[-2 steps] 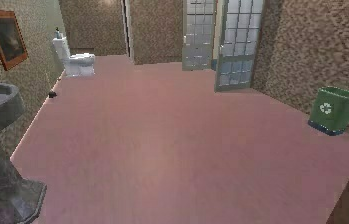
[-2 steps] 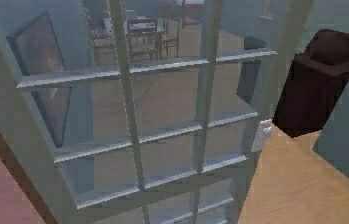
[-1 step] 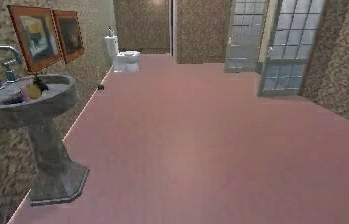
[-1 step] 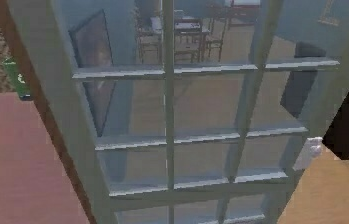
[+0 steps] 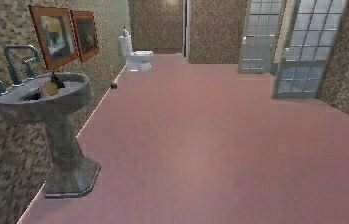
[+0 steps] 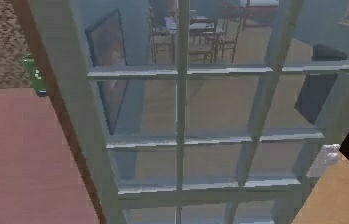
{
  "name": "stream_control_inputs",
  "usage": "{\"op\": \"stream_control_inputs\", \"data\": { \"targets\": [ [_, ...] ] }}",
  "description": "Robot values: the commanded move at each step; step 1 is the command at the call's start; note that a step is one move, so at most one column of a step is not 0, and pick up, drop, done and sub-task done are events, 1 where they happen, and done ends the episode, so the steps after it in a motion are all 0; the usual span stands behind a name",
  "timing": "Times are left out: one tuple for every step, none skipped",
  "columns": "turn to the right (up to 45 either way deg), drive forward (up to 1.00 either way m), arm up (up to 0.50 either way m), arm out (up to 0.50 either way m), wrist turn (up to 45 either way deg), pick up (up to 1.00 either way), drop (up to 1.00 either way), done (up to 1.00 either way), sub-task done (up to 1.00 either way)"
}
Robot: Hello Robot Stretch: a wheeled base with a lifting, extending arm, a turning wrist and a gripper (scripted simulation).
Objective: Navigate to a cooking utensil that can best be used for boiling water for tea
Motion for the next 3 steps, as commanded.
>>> {"op": "stream_control_inputs", "data": {
  "targets": [
    [0.0, 1.0, 0.0, 0.0, 0.0, 0.0, 0.0, 0.0, 0.0],
    [0.0, 1.0, 0.0, 0.0, 0.0, 0.0, 0.0, 0.0, 0.0],
    [0.0, 1.0, 0.0, 0.0, 0.0, 0.0, 0.0, 0.0, 0.0]
  ]
}}
